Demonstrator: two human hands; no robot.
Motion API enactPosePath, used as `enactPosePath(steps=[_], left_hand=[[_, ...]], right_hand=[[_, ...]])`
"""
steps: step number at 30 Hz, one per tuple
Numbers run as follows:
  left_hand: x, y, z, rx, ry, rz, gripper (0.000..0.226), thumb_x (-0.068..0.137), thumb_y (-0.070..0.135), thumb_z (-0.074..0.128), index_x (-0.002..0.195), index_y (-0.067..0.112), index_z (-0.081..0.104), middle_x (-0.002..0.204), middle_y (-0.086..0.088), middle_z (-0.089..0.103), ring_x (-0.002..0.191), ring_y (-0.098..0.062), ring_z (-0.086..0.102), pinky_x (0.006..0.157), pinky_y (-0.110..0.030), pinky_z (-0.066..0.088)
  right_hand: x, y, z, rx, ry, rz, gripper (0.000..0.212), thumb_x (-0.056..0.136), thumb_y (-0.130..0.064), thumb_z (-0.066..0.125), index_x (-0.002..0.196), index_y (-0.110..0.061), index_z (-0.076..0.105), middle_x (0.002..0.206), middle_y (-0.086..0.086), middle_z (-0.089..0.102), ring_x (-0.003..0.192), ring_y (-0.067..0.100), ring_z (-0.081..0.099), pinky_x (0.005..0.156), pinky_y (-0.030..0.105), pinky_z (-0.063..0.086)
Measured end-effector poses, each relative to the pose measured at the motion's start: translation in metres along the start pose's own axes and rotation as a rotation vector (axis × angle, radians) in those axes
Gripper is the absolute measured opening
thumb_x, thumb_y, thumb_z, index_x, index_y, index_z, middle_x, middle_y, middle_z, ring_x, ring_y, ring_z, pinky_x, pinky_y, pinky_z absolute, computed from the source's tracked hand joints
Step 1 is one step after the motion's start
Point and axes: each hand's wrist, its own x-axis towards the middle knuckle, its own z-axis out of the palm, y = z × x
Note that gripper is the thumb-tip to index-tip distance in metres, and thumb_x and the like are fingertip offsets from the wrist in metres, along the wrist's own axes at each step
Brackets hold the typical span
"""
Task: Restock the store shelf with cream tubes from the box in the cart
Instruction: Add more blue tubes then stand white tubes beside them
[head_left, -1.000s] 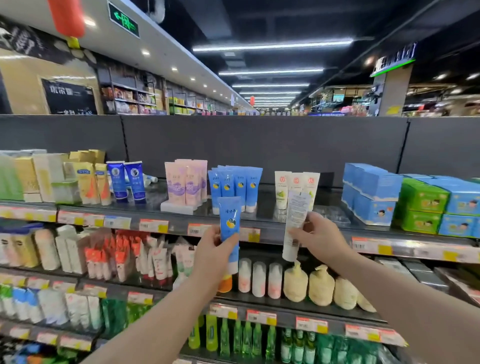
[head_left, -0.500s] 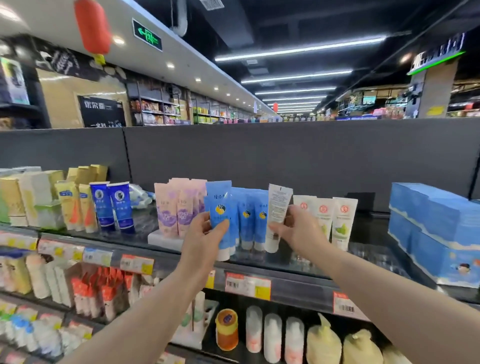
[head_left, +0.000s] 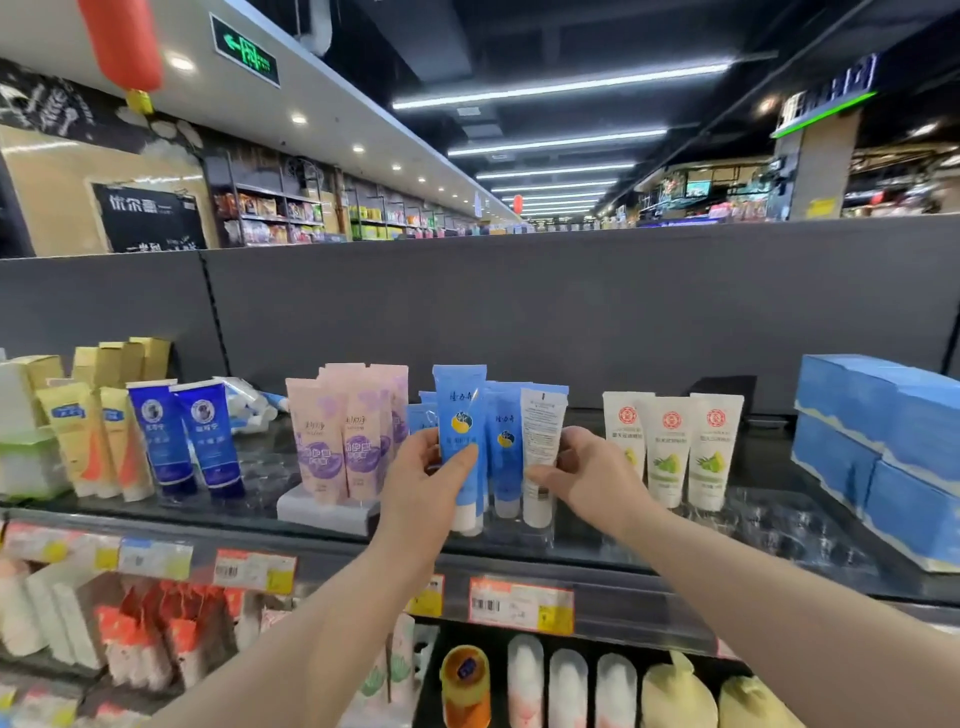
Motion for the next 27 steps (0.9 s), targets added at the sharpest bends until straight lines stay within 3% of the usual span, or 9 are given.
enactPosePath(steps=[5,8,15,22,24,27], left_hand=[[0.008,0.002,-0.007,-0.032,-0.074,0.024,0.016,0.091,0.014,0.058,0.09,0.03,0.056,0.096,0.006,0.065,0.09,-0.008,0.064,0.069,-0.021,0.05],[0.009,0.0,-0.01,-0.055,-0.109,0.012,0.018,0.09,0.013,0.058,0.091,0.03,0.056,0.099,0.004,0.066,0.092,-0.01,0.064,0.072,-0.023,0.05],[0.012,-0.003,-0.02,-0.1,-0.158,-0.018,0.014,0.09,0.013,0.059,0.095,0.025,0.057,0.096,0.005,0.067,0.086,-0.007,0.065,0.062,-0.018,0.051],[0.013,-0.005,-0.024,-0.116,-0.2,-0.028,0.014,0.089,0.01,0.059,0.097,0.021,0.059,0.096,0.005,0.068,0.078,0.0,0.067,0.058,-0.014,0.052],[0.011,-0.005,-0.024,-0.115,-0.225,-0.028,0.015,0.089,0.011,0.059,0.097,0.023,0.059,0.097,0.006,0.068,0.081,0.0,0.067,0.059,-0.014,0.051],[0.01,-0.005,-0.023,-0.071,-0.273,-0.02,0.016,0.09,0.015,0.058,0.096,0.029,0.059,0.101,0.007,0.067,0.092,-0.007,0.065,0.067,-0.019,0.051]], right_hand=[[0.0,-0.005,0.005,-0.024,0.038,0.049,0.032,0.086,-0.031,0.067,0.116,-0.026,0.055,0.093,-0.012,0.067,0.082,0.004,0.062,0.066,0.02,0.046],[-0.004,-0.008,0.009,-0.04,0.042,0.06,0.032,0.087,-0.029,0.066,0.117,-0.027,0.055,0.085,-0.02,0.061,0.077,-0.004,0.057,0.061,0.014,0.042],[-0.007,-0.009,0.016,-0.083,0.035,0.136,0.034,0.089,-0.029,0.064,0.12,-0.026,0.053,0.084,-0.022,0.056,0.079,-0.001,0.053,0.062,0.017,0.04],[-0.006,-0.01,0.014,-0.177,0.049,0.121,0.029,0.084,-0.035,0.069,0.106,-0.032,0.05,0.087,-0.021,0.058,0.084,0.003,0.057,0.069,0.023,0.045],[-0.006,-0.013,0.007,-0.169,0.074,0.097,0.03,0.082,-0.037,0.07,0.106,-0.032,0.052,0.089,-0.019,0.06,0.089,0.006,0.059,0.077,0.027,0.049],[-0.007,-0.026,-0.009,-0.189,0.152,0.027,0.029,0.084,-0.042,0.066,0.106,-0.028,0.053,0.09,-0.015,0.058,0.088,0.007,0.057,0.073,0.025,0.047]])
